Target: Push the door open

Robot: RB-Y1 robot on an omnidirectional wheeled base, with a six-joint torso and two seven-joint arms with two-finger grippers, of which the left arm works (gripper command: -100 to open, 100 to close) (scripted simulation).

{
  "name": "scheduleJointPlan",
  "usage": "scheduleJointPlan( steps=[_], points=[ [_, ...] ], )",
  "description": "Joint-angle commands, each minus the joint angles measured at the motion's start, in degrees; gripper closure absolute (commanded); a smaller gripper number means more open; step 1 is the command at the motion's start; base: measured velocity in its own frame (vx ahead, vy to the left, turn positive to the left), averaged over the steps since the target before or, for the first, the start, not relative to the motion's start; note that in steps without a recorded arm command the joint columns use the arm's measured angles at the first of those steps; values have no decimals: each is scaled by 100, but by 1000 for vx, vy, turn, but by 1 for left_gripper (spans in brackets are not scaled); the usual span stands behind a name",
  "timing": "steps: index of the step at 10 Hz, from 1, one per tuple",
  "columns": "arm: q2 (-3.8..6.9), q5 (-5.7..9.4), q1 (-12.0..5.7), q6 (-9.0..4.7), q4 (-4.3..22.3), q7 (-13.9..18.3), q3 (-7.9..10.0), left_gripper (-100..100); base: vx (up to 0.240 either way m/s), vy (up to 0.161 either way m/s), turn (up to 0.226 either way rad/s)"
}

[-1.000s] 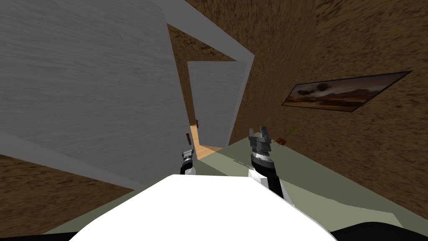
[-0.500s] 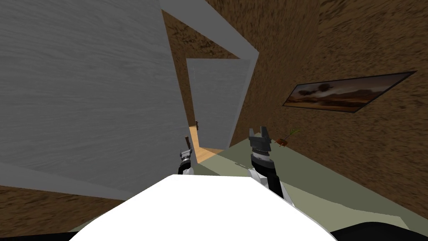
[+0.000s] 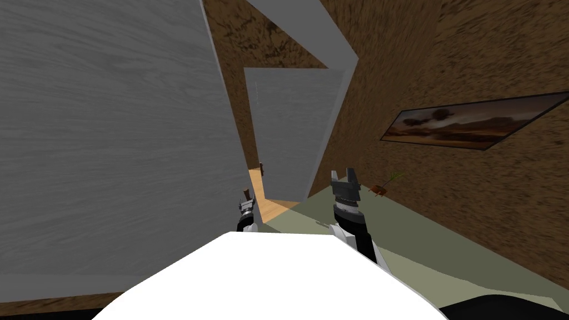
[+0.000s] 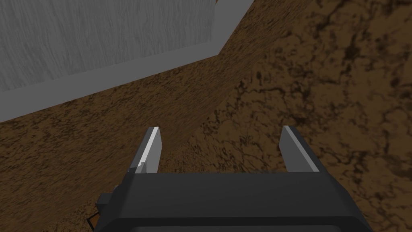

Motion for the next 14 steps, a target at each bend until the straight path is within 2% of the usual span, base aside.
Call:
scheduleJointPlan(
  steps=[1,2,7,8,10,11,12,13,14],
  points=[
    [0,0,0,0,0,0,0,-100,73,43,-10],
    [0,0,0,0,0,0,0,100,-9,-4,8],
    [0,0,0,0,0,0,0,100,-6,-6,-4],
    [47,20,-42,0,29,-10,186,100,83,14,-66],
    [72,32,-56,-12,52,-19,315,100,112,18,-57],
    [98,46,-72,-27,79,-31,467,100,114,31,-65],
    [111,55,-83,-36,95,-38,557,100,119,35,-76],
    [111,55,-83,-36,95,-38,557,100,74,29,-29],
    [137,73,-104,-54,128,-52,746,100,101,32,-64]
  ],
)
